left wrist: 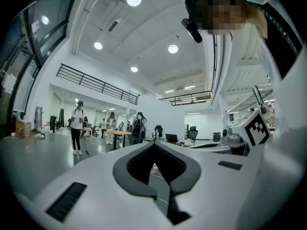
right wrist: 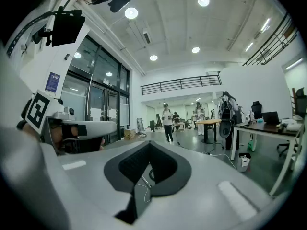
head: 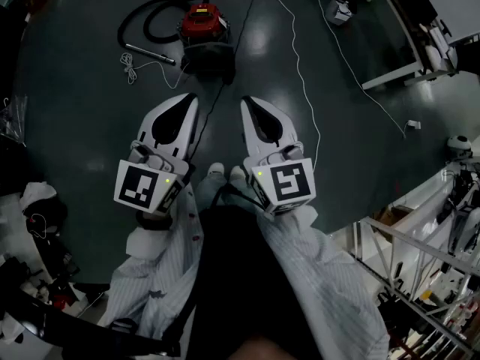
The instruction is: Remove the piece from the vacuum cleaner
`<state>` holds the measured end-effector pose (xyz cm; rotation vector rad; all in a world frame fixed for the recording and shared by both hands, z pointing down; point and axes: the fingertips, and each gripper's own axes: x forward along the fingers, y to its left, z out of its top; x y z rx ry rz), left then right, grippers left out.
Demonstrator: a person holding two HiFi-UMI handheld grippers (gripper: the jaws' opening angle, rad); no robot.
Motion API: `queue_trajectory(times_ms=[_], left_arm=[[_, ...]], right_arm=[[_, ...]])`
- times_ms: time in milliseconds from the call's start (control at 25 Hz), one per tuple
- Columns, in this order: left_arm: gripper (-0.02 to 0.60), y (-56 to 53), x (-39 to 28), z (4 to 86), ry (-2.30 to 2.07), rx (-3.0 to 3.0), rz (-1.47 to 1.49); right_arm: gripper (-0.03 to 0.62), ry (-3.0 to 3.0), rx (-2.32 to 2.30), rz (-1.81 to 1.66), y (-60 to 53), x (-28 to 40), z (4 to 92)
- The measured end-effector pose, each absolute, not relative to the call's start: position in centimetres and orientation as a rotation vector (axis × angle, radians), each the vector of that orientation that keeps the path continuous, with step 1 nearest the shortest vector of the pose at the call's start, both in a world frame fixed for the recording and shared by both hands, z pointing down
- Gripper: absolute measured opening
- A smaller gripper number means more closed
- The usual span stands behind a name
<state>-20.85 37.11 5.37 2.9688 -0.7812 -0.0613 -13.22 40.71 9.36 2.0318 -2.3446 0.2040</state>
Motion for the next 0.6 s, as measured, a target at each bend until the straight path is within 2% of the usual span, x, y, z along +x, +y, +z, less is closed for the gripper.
queue_trajectory(times_ms=[600], left_arm=[[0.005, 36.9, -19.1, 5.8, -0.774, 2.939, -0.038]], right_arm=[[-0.002, -2.392, 2.041, 0.23, 40.5, -11.8, 9.7]])
